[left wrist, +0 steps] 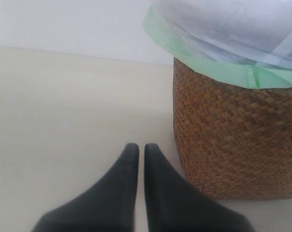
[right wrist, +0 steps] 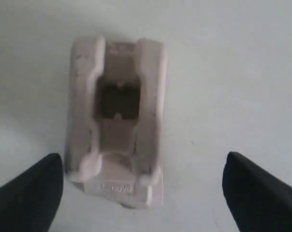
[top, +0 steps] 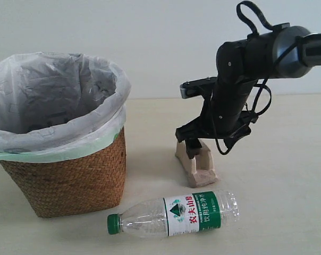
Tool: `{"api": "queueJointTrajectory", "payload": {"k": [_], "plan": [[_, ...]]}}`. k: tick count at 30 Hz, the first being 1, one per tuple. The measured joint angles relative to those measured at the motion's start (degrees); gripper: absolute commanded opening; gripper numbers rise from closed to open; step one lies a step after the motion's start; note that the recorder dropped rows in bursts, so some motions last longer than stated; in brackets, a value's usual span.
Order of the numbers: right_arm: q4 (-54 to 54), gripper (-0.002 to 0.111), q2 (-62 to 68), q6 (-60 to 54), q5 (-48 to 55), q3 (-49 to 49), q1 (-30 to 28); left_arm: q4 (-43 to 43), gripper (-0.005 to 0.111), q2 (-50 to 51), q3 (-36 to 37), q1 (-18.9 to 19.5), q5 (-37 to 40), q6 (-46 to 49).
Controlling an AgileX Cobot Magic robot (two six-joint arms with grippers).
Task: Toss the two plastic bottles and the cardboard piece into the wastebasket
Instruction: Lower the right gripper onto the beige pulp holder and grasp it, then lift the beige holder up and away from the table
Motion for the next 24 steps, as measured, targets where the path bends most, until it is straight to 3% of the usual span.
{"api": "queueJointTrajectory", "payload": {"k": [12,17,21,24], "plan": [[8.7,0.076,7.8,-7.4,-3.6,-3.8,0.0,0.0,0.004,0.0,0.0,0.0,0.0,0.0],[8.8,0.037,8.9,-7.5,-4.4,-3.8,0.0,0.0,0.004,0.0,0.0,0.0,0.0,0.0],[8.9,-0.001,8.9,-7.5,-4.8,-3.8,0.0,0.0,0.004,0.0,0.0,0.0,0.0,0.0],[8.9,0.000,8.7,-7.4,-4.8,-3.8,0.0,0.0,0.004,0.0,0.0,0.0,0.0,0.0]]}}
